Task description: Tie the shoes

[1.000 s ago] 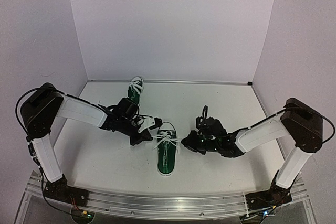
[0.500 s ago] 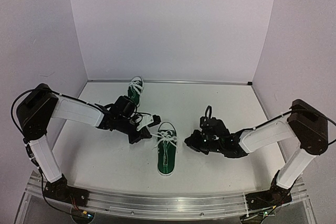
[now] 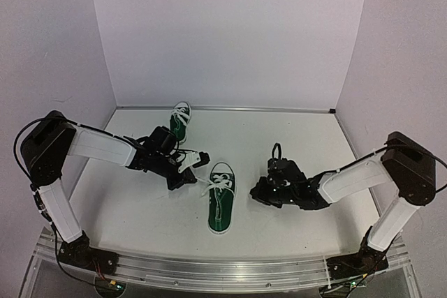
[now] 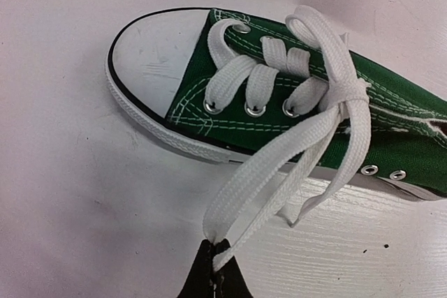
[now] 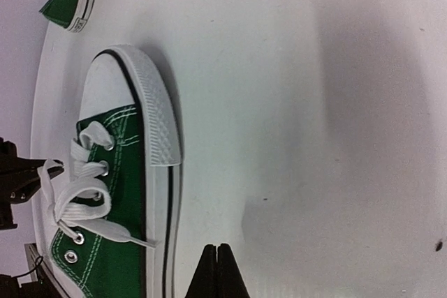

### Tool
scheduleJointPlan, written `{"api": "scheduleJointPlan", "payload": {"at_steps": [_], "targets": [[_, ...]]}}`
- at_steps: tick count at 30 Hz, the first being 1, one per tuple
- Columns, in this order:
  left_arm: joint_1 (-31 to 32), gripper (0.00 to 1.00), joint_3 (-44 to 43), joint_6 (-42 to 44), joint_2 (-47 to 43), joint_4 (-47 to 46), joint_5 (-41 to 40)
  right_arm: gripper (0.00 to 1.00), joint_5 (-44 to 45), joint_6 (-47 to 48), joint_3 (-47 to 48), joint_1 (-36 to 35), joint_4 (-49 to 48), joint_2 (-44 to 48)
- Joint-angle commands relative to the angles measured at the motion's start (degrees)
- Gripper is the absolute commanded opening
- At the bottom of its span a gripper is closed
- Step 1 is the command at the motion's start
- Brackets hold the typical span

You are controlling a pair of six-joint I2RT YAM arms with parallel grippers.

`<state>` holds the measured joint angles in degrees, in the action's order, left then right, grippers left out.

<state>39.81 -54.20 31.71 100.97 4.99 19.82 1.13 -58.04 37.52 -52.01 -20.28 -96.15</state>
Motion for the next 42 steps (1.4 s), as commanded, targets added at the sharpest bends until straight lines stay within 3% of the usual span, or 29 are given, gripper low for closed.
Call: {"api": "scheduleJointPlan", "payload": {"at_steps": [1,9,14,24,32,42], "targets": [[0.1,0.00,-3.0,1.1,-0.1,1.6,0.8,0.07,-5.2,6.4,6.0,0.1,-1.5,-1.2],[2.7,0.00,-5.6,1.8,2.9,2.4,0.5,0.38,-11.0,9.6,11.7,0.6,-1.6,-3.7],[3.4,0.00,-6.3,1.9,3.6,2.5,0.5,0.40,-14.8,7.4,14.3,1.8,-2.3,-8.5],[3.6,0.00,-6.3,2.0,3.8,2.8,0.2,0.34,-19.5,2.8,13.3,3.2,-10.1,-13.1],[3.6,0.00,-6.1,1.9,3.3,3.1,-0.9,0.01,-20.4,1.5,10.8,3.9,-13.0,-11.4],[3.6,0.00,-5.5,1.9,2.5,3.8,-2.3,0.00,-17.1,1.3,5.9,5.2,-12.9,-6.5]]}}
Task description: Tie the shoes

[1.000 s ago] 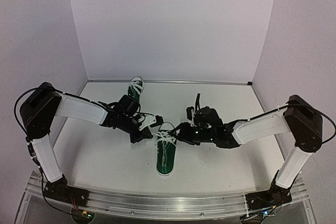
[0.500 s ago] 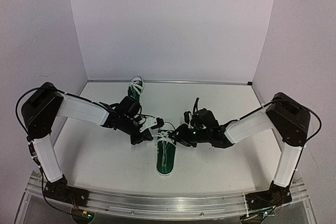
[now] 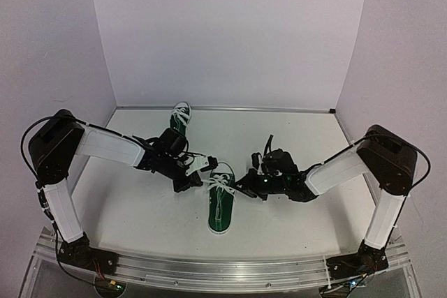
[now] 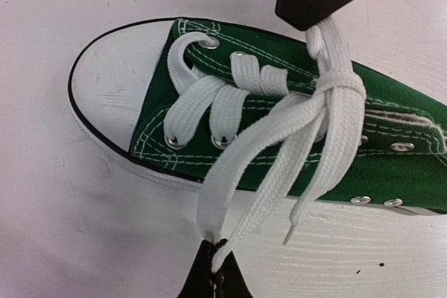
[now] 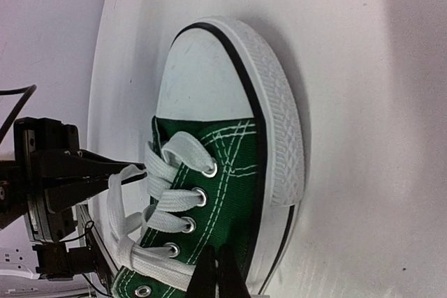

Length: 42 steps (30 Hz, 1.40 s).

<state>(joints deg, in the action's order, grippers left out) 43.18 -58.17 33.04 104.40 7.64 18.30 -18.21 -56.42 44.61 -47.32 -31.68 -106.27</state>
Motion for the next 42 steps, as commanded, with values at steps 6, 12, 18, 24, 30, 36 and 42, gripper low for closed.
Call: {"api": "scheduleJointPlan", "payload": {"at_steps": [6,12,18,24,30,36,42], "targets": [[0.2,0.00,-2.2,-0.1,-0.8,0.7,0.4,0.01,-0.4,0.7,1.1,0.6,-1.4,1.9],[0.0,0.28,-1.8,-2.7,-2.6,-0.8,1.1,0.31,-2.7,1.5,2.8,0.7,-1.3,1.7],[-2.0,0.46,3.0,-5.6,-9.4,-4.8,0.2,0.42,-2.1,2.8,-0.3,2.6,0.8,7.4],[-7.3,0.84,7.8,-16.1,-18.2,-11.1,-1.3,0.63,-0.4,6.3,-5.6,7.3,6.9,18.1],[-12.3,1.00,3.2,-31.6,-23.8,-2.3,-8.4,0.94,7.8,17.9,-2.6,9.0,26.3,31.0],[-15.0,1.00,2.1,-46.4,-26.8,4.9,-10.0,0.98,6.7,22.1,-5.1,10.3,31.7,37.1],[-15.0,1.00,12.2,-54.1,-34.2,5.5,-9.4,0.98,3.6,19.1,-12.6,10.3,30.7,36.9]]}}
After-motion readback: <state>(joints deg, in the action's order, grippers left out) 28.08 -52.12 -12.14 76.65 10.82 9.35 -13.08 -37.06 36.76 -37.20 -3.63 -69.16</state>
